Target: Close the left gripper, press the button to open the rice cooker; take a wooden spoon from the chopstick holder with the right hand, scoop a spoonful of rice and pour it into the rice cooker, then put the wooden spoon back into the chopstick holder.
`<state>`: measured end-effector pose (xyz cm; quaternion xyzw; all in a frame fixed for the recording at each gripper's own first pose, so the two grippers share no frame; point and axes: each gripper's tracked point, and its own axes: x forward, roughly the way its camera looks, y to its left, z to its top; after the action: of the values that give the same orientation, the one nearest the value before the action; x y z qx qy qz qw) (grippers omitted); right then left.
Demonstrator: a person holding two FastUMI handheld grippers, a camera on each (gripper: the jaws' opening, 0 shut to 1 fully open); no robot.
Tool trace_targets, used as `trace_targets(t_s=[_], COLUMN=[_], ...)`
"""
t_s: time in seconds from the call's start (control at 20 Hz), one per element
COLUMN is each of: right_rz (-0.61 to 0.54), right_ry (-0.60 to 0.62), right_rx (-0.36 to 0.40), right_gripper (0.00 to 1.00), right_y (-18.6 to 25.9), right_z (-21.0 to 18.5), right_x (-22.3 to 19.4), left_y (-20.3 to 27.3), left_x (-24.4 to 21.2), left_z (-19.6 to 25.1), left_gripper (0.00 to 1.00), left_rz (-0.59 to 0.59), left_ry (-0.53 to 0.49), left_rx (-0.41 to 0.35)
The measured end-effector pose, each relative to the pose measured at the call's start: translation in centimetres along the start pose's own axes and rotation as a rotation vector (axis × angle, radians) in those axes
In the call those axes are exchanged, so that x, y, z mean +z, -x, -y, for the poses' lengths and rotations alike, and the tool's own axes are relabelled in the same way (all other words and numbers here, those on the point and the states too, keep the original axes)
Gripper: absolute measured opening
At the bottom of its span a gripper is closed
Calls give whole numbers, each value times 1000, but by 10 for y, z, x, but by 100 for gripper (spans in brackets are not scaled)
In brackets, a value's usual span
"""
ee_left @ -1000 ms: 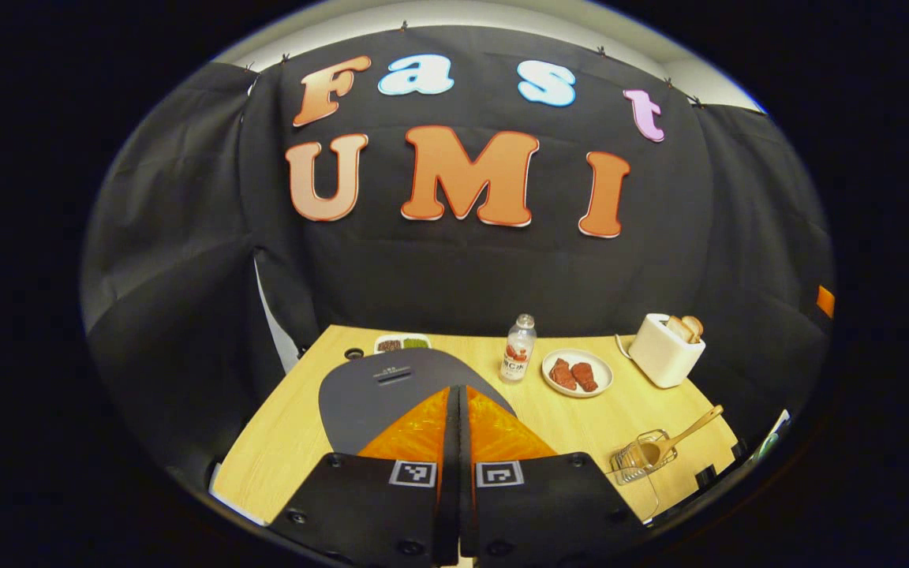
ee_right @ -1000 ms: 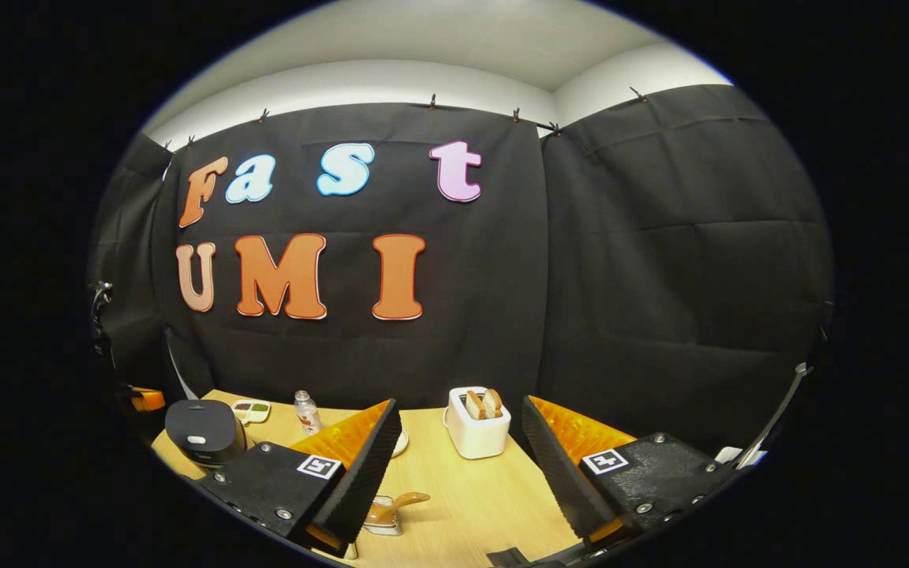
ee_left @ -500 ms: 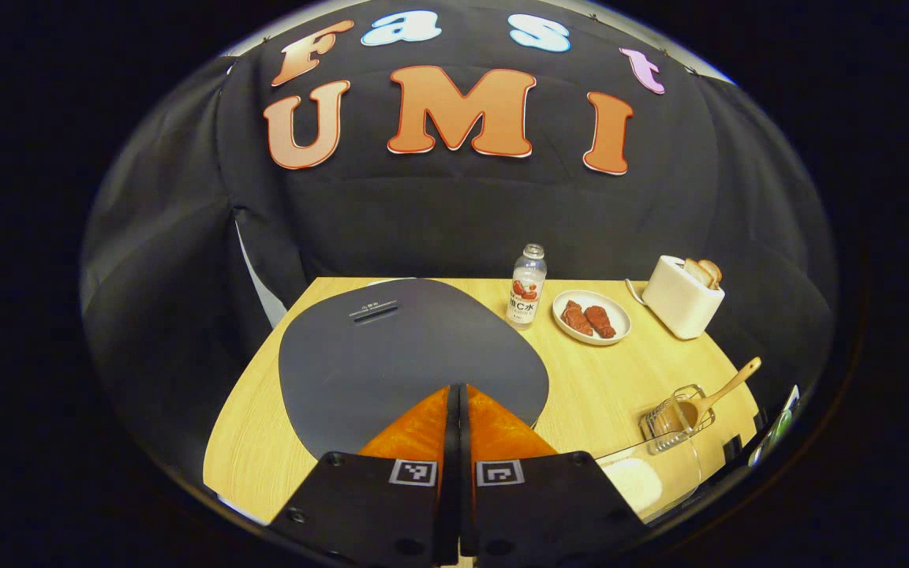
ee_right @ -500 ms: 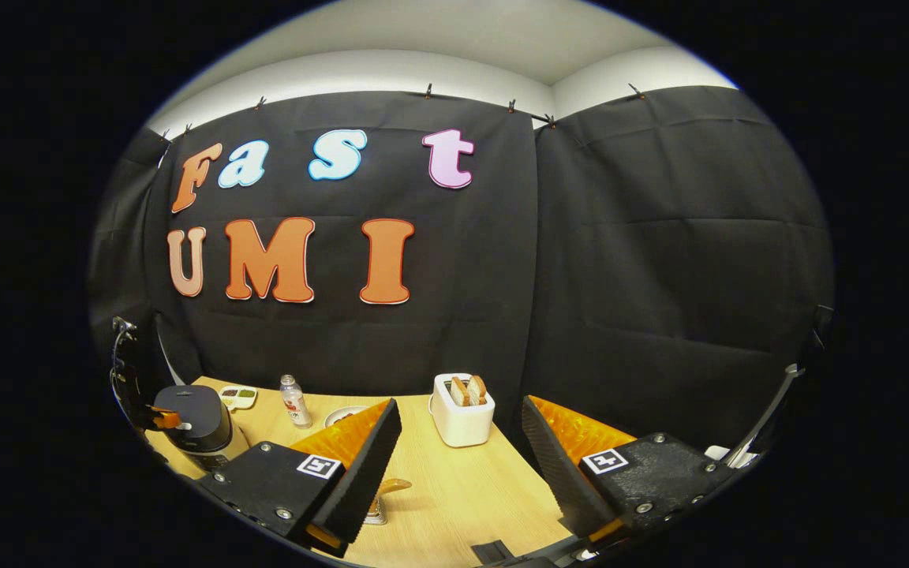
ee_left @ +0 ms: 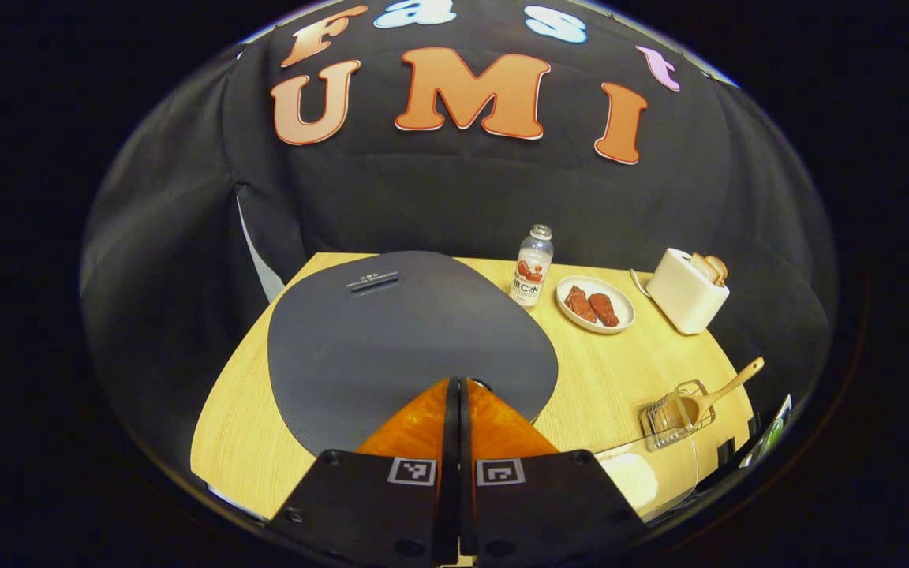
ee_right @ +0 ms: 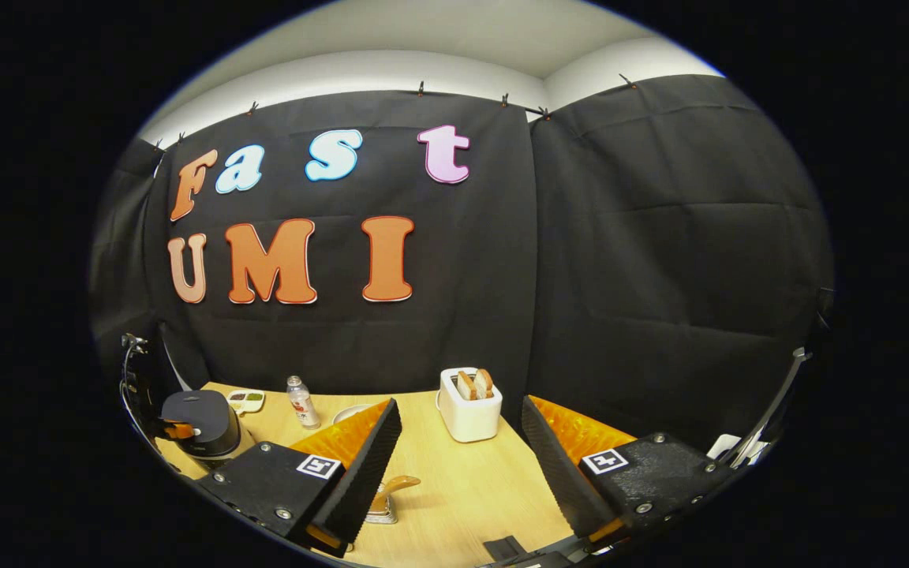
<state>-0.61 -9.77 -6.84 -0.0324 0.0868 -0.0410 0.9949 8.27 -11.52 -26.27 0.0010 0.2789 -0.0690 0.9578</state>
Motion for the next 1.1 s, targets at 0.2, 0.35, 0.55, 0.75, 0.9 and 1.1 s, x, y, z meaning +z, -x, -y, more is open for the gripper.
trace_targets(t_s=[0.2,0.35,0.55,0.75,0.9,1.1], right_rz=[31,42,56,59,85,27], right_ry=[-11,-38,-65,-100,-118,-182], right_rx=[17,23,22,28,71,118], right_gripper=[96,95,95,95,95,95], right_y=[1,1,-1,-7,-11,-31], right_z=[-4,-5,-2,-5,-20,-37], right_x=[9,12,13,5,0,-35], left_y=[16,44,98,150,172,195], left_x=[15,62,128,161,172,177], left_z=[-1,-10,-25,-34,-46,-64], left_gripper=[5,5,5,5,4,7], left_rz=[18,122,264,395,428,465], left_ry=[20,20,43,46,26,52], left_rx=[5,23,49,85,143,201])
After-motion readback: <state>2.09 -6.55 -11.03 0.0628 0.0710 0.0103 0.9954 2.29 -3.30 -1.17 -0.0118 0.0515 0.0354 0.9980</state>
